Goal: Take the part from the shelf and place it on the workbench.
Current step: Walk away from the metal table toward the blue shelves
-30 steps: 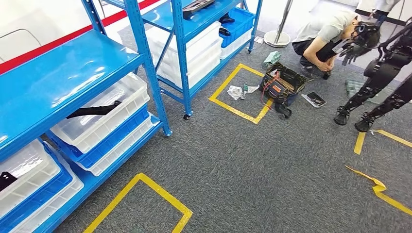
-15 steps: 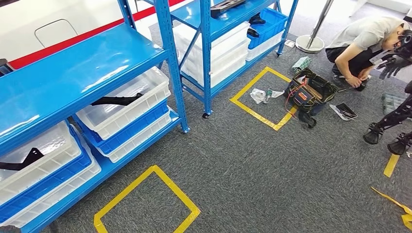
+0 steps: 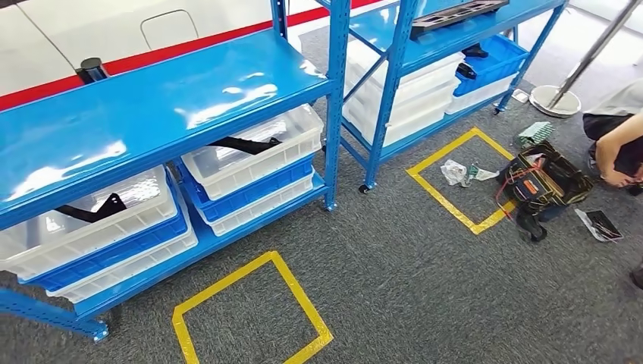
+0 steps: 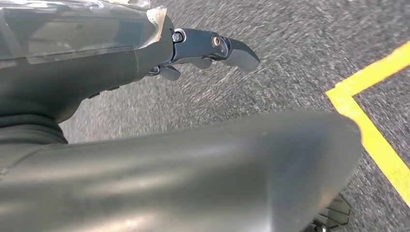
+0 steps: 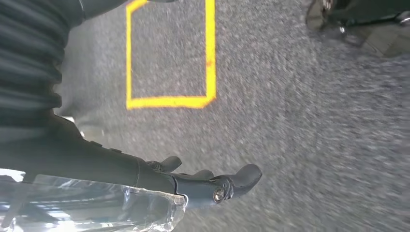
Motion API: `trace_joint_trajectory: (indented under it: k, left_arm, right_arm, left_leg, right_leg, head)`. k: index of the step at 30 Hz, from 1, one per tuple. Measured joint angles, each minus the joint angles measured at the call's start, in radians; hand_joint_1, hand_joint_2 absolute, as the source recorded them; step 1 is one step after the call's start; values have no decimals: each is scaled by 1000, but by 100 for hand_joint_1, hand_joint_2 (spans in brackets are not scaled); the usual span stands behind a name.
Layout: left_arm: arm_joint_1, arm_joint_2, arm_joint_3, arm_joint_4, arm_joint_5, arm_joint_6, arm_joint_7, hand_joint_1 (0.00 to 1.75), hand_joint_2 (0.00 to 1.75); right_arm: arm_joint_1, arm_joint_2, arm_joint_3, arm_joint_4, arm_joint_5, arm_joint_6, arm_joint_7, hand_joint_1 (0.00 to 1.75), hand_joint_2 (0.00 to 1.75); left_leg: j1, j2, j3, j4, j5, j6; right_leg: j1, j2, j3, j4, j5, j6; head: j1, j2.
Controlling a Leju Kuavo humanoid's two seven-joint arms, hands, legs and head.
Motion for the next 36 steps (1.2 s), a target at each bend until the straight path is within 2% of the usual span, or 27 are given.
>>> trace_joint_trajectory:
  k: [1,2,4,5,6,8,10,11,12,13,14,15,17,18,20,21,22,24,26,27,28,29,30,31,33,35,36]
  left_arm:
    - [0,0,0,0,0,0,0,0,0]
    - [0,0,0,0,-1,0,1,0,0]
    - [3,0,0,0,-1,0,1,0,0]
    - [4,1,0,0,-1,0,2,0,0]
    - [5,1,0,0,-1,0,2,0,0]
    - [3,1,0,0,-1,0,2,0,0]
    - [2,1,0,0,-2,0,2,0,0]
    - [2,1,0,0,-2,0,2,0,0]
    - [3,1,0,0,-2,0,2,0,0]
    - [4,2,0,0,-2,0,2,0,0]
    - [4,2,0,0,-2,0,2,0,0]
    - [3,2,0,0,-3,0,2,0,0]
    - [0,3,-1,0,-5,0,2,0,0]
    - [-1,3,-1,0,-6,0,2,0,0]
    - [-1,4,-1,0,-7,0,2,0,0]
    - [-1,4,-1,0,-7,0,2,0,0]
    - [-1,4,-1,0,-7,0,3,0,0]
    - [-4,3,-1,0,-7,0,3,0,0]
    - [-5,2,-1,0,-7,0,3,0,0]
    - [-4,2,-1,0,-7,0,3,0,0]
    - [-3,2,-1,0,-7,0,3,0,0]
    - [-2,2,0,0,-7,0,3,0,0]
    - [-2,2,0,0,-7,0,3,0,0]
    - [-2,2,-1,0,-7,0,3,0,0]
    - [-1,2,-1,0,-7,0,3,0,0]
    - [2,3,-1,0,-6,1,3,0,0]
    - [3,3,-1,0,-6,1,3,0,0]
  right_arm:
    - [0,0,0,0,0,0,0,0,175]
    - [-1,0,-1,0,0,0,0,0,175]
    - [-4,2,-1,0,1,0,0,0,175]
    - [-5,2,-1,0,1,0,0,0,175]
    - [-5,2,-1,0,3,0,0,0,175]
    - [-2,2,-1,0,5,0,0,0,175]
    - [2,3,-1,0,6,0,0,0,175]
    - [2,3,-1,0,6,0,0,0,175]
    - [2,3,-1,0,6,0,0,0,175]
    - [1,3,-1,0,6,0,0,0,175]
    - [0,4,-1,0,6,0,0,0,175]
    - [-1,4,-1,0,6,0,0,0,175]
    - [-2,5,-1,0,6,1,0,0,175]
    - [-2,6,-1,0,6,1,0,0,175]
    - [-5,6,-1,0,6,2,-1,0,175]
    - [-6,6,-1,0,7,3,-1,0,175]
    - [-6,7,-1,-1,7,3,-2,0,175]
    - [-4,6,-1,-1,8,3,-4,0,175]
    - [-1,6,-1,-1,8,4,-4,0,175]
    - [1,5,-1,0,8,4,-4,0,175]
    - [2,4,-1,0,8,4,-4,0,175]
    - [1,3,-1,0,8,4,-4,0,175]
    - [1,2,-1,0,8,4,-4,0,175]
    - [0,2,-1,0,8,4,-4,0,175]
    - [-2,2,-1,0,8,4,-4,0,175]
    - [-6,4,-1,0,9,5,-4,0,175]
    - [-7,5,-2,0,9,5,-4,0,175]
  left_leg:
    - [-1,-11,-2,4,-2,-6]
    - [-2,-20,-5,6,-3,-12]
    - [-1,-34,-9,5,-2,-21]
    - [-1,-20,-13,10,-5,-26]
    - [-1,6,-21,27,-16,-30]
    - [-2,74,-64,118,-70,-37]
    - [0,99,-129,245,-128,-43]
    - [1,103,-150,282,-136,-43]
    - [1,105,-151,282,-124,-43]
    - [0,110,-132,245,-97,-40]
    - [-1,125,-97,180,-62,-36]
    - [-5,152,-59,111,-37,-29]
    - [-13,191,-13,28,-15,-18]
    - [-17,194,-10,19,-18,-14]
    - [-16,167,-10,13,-13,-6]
    - [-14,154,-7,7,-9,-1]
    - [-10,142,-4,2,-4,4]
    - [-6,114,-3,-3,2,12]
    - [-5,81,-5,-2,3,15]
    - [-5,64,-5,-2,3,15]
    - [-3,48,-4,-1,3,14]
    - [-2,32,-2,-1,3,12]
    - [0,18,-1,0,3,8]
    - [-1,4,-1,2,1,3]
    - [-3,-15,-5,4,0,-9]
    - [-2,-30,-9,2,3,-21]
    - [-1,-25,-12,5,1,-26]
  right_leg:
    - [-2,14,18,-44,15,-3]
    - [-2,22,28,-62,20,-11]
    - [1,4,32,-64,23,-32]
    - [0,-6,35,-65,25,-40]
    - [-2,-17,35,-66,26,-48]
    - [-1,-43,37,-68,25,-60]
    - [3,-72,37,-68,21,-66]
    - [5,-87,37,-67,20,-68]
    - [5,-100,38,-67,18,-69]
    - [6,-113,41,-67,17,-69]
    - [6,-124,44,-67,14,-69]
    - [9,-135,49,-67,11,-67]
    - [16,-154,56,-68,3,-57]
    - [18,-164,60,-69,0,-52]
    - [19,-179,67,-71,-5,-42]
    - [18,-165,66,-64,-10,-37]
    - [18,-137,56,-41,-24,-35]
    - [14,-71,5,67,-72,-38]
    - [13,-49,-62,191,-112,-37]
    - [12,-47,-78,213,-111,-31]
    - [11,-45,-75,193,-93,-22]
    - [8,-39,-54,137,-62,-11]
    - [3,-22,-24,62,-28,0]
    - [1,-4,3,-4,-1,3]
    - [0,17,30,-69,21,-9]
    - [4,1,34,-70,24,-30]
    - [3,-9,36,-72,26,-38]
  head:
    - [0,0]
    - [-1,0]
    - [-3,0]
    - [-4,0]
    - [-7,0]
    - [-14,0]
    - [-18,0]
    - [-18,0]
    - [-18,0]
    - [-18,0]
    - [-18,0]
    - [-18,0]
    - [-17,0]
    - [-16,0]
    - [-16,0]
    - [-15,0]
    - [-14,0]
    - [-11,0]
    - [-10,0]
    - [-10,0]
    - [-10,0]
    - [-10,0]
    - [-9,0]
    - [-8,0]
    - [-8,0]
    - [-9,0]
    - [-10,0]
